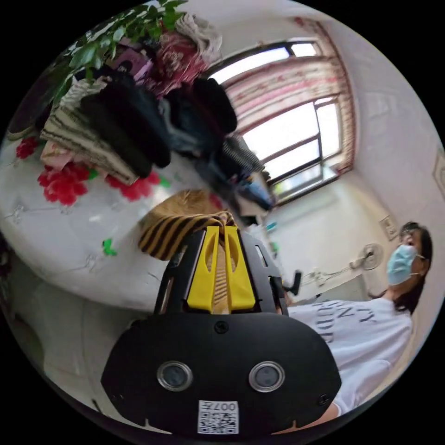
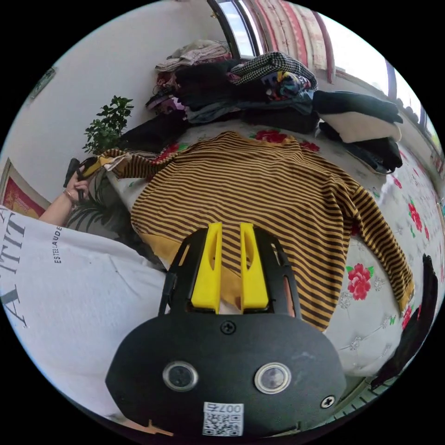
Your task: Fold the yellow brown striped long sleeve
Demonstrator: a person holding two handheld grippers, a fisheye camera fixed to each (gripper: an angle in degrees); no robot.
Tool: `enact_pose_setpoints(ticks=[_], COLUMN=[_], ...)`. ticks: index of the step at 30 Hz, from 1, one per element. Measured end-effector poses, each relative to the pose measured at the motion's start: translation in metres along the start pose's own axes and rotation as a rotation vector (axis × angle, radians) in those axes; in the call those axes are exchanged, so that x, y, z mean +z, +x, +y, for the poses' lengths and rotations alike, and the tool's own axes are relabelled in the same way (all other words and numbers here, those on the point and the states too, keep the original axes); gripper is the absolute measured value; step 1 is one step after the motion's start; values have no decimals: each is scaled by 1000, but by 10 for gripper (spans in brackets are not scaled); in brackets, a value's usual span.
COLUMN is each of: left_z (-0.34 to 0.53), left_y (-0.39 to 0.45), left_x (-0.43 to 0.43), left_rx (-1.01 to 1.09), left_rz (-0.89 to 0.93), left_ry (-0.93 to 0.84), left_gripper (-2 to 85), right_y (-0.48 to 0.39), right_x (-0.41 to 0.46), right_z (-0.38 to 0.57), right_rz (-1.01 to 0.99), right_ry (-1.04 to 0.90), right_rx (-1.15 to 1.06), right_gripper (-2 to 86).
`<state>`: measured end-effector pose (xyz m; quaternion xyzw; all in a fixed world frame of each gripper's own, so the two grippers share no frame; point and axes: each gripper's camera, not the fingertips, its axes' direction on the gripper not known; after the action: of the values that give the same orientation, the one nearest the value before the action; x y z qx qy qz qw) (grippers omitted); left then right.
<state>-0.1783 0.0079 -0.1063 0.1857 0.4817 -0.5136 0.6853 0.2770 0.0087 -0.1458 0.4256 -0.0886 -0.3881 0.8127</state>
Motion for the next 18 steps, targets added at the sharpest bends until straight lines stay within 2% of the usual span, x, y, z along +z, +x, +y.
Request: enact_pose_setpoints(ticks=[4, 6, 10, 12, 15, 18], left_z=[-39, -45, -47, -49, -66, -89], left_y=[39, 33, -14, -15, 22, 92], left_x=[-41, -47, -71, -86, -89, -35], left_rx=[54, 7, -233, -263, -173, -19], left_rz=[258, 304, 351, 327, 301, 347], left_ry=[232, 329, 575, 656, 658, 510], left_gripper=[-6, -7, -7, -7, -5, 1], right_y=[1, 3, 14, 24, 49, 75], right_x=[-2, 0, -5, -10, -23, -36], right_z=[-6, -8, -1, 6, 20, 31], right_rz=[-114, -138, -137, -117, -104, -107], right_ry=[55, 53, 46, 40, 52, 82], right_rx=[25, 28, 27, 41, 99, 160], right_gripper=[61, 61, 64, 65, 67, 68])
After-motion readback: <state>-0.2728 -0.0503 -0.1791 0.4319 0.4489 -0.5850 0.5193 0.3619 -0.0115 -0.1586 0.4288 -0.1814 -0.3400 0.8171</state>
